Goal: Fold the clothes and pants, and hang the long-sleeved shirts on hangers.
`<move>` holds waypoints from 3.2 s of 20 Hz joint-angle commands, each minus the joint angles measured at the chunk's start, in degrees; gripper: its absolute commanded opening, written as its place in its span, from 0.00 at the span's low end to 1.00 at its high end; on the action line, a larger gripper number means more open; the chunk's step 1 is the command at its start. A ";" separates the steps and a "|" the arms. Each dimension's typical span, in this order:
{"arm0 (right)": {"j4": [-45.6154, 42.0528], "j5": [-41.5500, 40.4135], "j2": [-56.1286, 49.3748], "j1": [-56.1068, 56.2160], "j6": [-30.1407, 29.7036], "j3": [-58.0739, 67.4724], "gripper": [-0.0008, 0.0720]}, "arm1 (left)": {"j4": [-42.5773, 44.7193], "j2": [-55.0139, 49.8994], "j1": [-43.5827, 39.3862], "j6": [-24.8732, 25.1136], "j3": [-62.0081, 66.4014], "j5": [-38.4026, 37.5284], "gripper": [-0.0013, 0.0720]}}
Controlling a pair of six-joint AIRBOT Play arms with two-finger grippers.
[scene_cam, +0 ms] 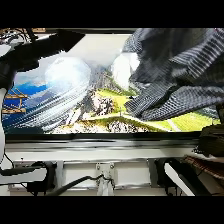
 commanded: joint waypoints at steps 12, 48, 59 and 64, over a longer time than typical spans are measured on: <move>-41.57 4.59 7.08 -1.36 34.91 0.02 0.04 | 38.12 14.67 -2.82 -20.28 -1.73 -4.39 0.50; 2.25 -35.10 -26.21 -53.09 34.99 24.41 0.04 | 38.18 28.50 -2.82 -22.43 -23.71 -8.61 0.50; 6.12 -30.05 -26.18 -55.69 26.43 24.39 0.08 | 38.16 28.50 -2.82 -22.43 -23.71 -9.49 0.50; 6.05 -30.05 -25.73 -55.69 26.45 24.39 0.52 | 38.16 28.52 -2.82 -22.43 -23.71 -9.42 0.50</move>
